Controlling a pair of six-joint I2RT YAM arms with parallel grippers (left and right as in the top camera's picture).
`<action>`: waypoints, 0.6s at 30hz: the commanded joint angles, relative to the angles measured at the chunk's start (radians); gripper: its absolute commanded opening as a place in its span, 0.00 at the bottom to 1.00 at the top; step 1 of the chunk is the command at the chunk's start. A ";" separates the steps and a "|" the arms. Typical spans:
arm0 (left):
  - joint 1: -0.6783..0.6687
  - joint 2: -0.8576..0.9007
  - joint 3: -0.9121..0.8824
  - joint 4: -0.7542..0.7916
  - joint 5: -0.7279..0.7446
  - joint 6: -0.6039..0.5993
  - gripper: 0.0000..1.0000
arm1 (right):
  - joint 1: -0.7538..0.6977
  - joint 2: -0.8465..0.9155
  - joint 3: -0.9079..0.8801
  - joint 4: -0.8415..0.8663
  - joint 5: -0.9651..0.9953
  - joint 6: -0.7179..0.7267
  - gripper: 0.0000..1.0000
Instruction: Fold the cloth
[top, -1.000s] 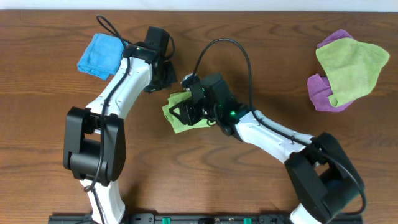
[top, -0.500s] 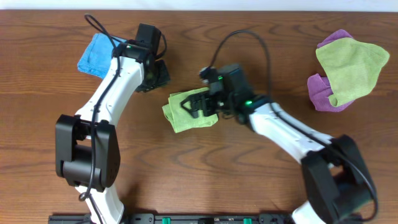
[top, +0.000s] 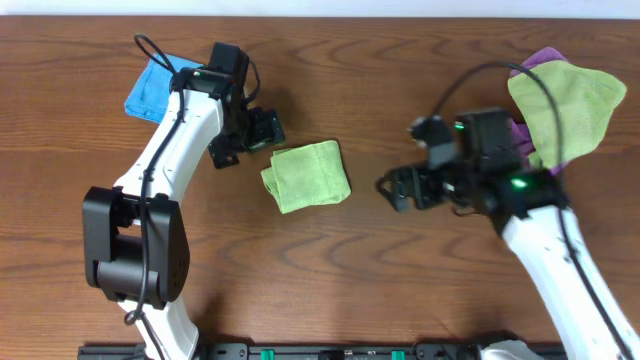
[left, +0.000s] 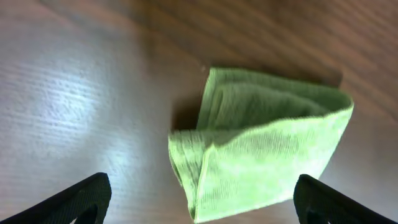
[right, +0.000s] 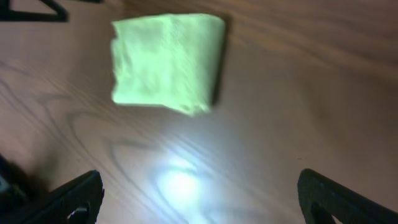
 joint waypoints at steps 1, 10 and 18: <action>0.007 -0.030 0.019 -0.030 0.056 0.000 0.95 | -0.074 -0.108 -0.026 -0.052 0.020 -0.085 0.99; 0.007 -0.030 0.019 -0.128 0.091 0.000 0.95 | -0.255 -0.509 -0.257 -0.094 0.007 -0.051 0.99; 0.006 -0.031 0.019 -0.133 0.109 0.012 0.95 | -0.283 -0.682 -0.380 -0.097 -0.007 0.037 0.99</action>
